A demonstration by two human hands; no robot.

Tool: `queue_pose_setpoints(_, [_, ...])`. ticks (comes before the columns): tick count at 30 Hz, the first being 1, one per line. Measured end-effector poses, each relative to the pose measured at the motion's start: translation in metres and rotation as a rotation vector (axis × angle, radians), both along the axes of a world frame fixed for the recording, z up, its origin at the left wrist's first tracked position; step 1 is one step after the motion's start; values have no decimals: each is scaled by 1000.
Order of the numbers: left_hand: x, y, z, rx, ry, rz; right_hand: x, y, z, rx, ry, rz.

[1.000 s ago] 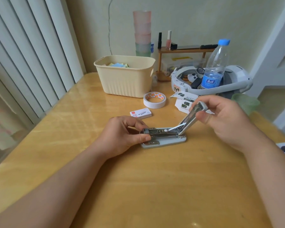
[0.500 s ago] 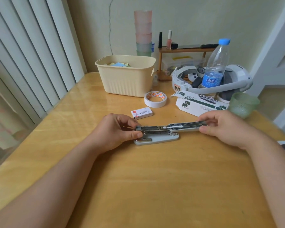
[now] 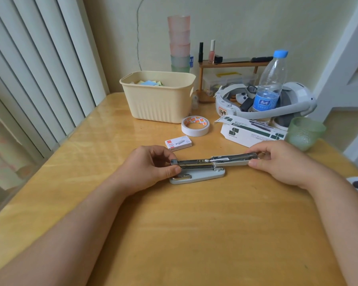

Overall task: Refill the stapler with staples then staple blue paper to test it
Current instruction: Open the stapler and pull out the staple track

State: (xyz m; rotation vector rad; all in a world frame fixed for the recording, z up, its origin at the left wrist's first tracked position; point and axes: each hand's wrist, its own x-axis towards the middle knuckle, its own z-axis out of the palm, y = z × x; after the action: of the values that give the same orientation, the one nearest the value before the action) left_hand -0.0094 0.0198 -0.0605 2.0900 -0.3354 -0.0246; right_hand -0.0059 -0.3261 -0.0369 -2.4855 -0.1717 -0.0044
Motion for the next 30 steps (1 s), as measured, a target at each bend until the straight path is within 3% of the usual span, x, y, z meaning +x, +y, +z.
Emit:
queue_pose_setpoints(5, [-1, 0, 0, 97, -25, 26, -5, 2, 6, -6, 24, 18])
queue_pose_setpoints(12, [1, -3, 0, 43, -52, 41, -7, 5, 12, -39, -1, -5])
queue_pose_setpoints(15, [1, -2, -1, 8, -91, 30, -11, 16, 19, -153, -206, -48])
queue_pose_setpoints(19, [-1, -6, -2, -37, -174, 31, -27, 67, 16, -29, -527, -2])
queue_pose_setpoints(24, [-5, -11, -2, -22, -297, -5, -42, 122, 1, 28, -572, 207])
queue_pose_setpoints(30, [-10, -17, 3, -3, -388, -40, -40, 133, -5, 3, -578, 111])
